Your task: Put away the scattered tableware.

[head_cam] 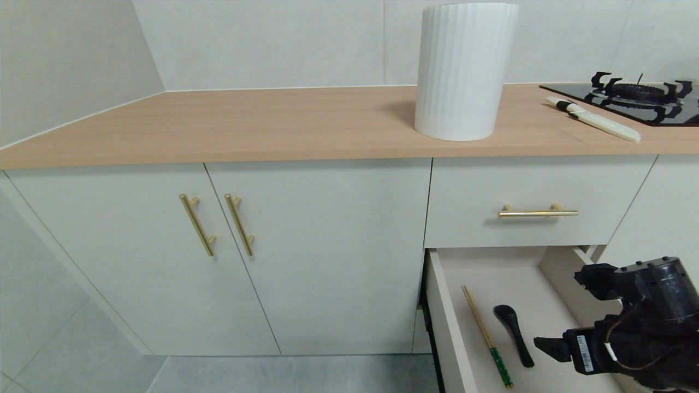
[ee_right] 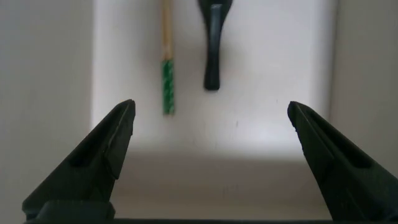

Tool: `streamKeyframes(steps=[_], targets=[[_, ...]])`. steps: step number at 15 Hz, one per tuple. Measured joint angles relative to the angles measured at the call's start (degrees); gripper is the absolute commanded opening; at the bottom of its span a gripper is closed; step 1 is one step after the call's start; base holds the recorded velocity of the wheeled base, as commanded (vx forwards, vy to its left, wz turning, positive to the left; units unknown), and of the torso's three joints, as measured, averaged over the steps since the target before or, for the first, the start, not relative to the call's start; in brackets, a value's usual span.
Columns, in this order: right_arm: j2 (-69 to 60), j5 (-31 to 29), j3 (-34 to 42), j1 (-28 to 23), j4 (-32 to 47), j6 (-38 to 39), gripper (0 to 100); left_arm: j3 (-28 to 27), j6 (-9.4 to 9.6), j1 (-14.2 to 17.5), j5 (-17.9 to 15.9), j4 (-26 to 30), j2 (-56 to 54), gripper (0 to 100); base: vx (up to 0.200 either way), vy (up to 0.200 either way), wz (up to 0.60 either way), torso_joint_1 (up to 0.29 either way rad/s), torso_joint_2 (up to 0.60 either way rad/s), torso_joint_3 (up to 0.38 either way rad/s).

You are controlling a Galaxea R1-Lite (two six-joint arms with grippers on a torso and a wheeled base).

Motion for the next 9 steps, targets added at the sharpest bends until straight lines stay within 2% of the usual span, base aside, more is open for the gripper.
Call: streamKeyframes(steps=[4, 9], targets=[[-10.41, 3.39, -4.90, 3.28, 16.09, -0.07, 100, 0.00, 0.00, 0.02, 0.00, 0.00, 0.00, 100, 0.000, 0.000, 0.00, 0.000, 0.00, 0.000], [-15.51, 3.90, -6.49, 4.60, 18.85, -0.29, 100, 0.00, 0.00, 0.00, 0.00, 0.00, 0.00, 100, 0.000, 0.000, 0.00, 0.000, 0.00, 0.000]])
